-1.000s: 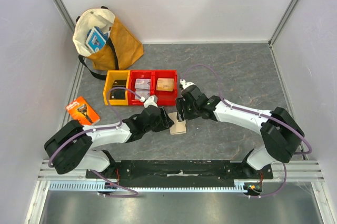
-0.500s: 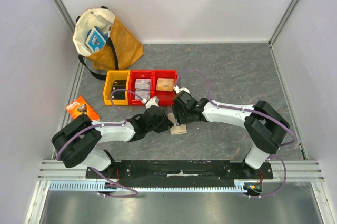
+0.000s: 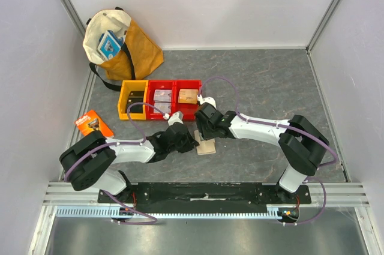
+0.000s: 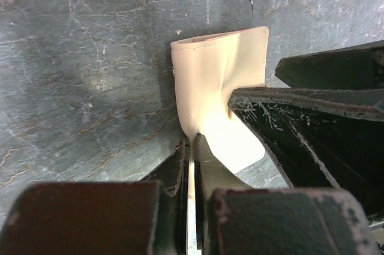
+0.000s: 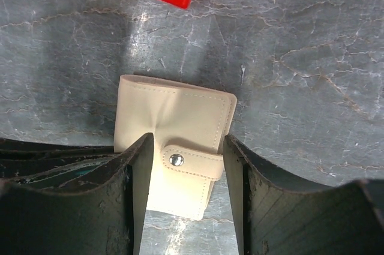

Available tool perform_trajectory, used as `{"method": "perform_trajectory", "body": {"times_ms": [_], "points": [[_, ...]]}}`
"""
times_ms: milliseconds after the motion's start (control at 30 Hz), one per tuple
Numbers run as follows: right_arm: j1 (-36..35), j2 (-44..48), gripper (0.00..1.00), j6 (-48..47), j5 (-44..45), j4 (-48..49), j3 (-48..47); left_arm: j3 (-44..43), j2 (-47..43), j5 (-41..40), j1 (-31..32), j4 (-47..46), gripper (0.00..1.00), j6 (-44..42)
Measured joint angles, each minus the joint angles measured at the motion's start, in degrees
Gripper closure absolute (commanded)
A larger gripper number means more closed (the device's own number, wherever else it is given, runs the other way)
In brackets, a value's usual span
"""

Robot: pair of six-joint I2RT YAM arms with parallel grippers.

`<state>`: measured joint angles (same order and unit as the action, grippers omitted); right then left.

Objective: Take the credit cards out of the card holder
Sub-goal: Remove the credit card from the card holder.

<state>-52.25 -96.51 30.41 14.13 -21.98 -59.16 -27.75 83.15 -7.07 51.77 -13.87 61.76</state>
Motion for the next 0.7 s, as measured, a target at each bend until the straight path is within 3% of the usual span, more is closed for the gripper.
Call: {"method": "perform_trajectory", "body": {"times_ms": [567, 700], "points": [[-1.4, -0.2, 0.43, 0.46, 0.9, -1.01, -0.09, -0.04, -0.42, -2.29, 1.4, 0.72, 0.98, 0.59], [-1.44, -0.2, 0.48, 0.68, 1.4, -1.09, 0.72, -0.04, -0.94, -2.71, 1.73, 1.51, 0.98, 0.63]]}}
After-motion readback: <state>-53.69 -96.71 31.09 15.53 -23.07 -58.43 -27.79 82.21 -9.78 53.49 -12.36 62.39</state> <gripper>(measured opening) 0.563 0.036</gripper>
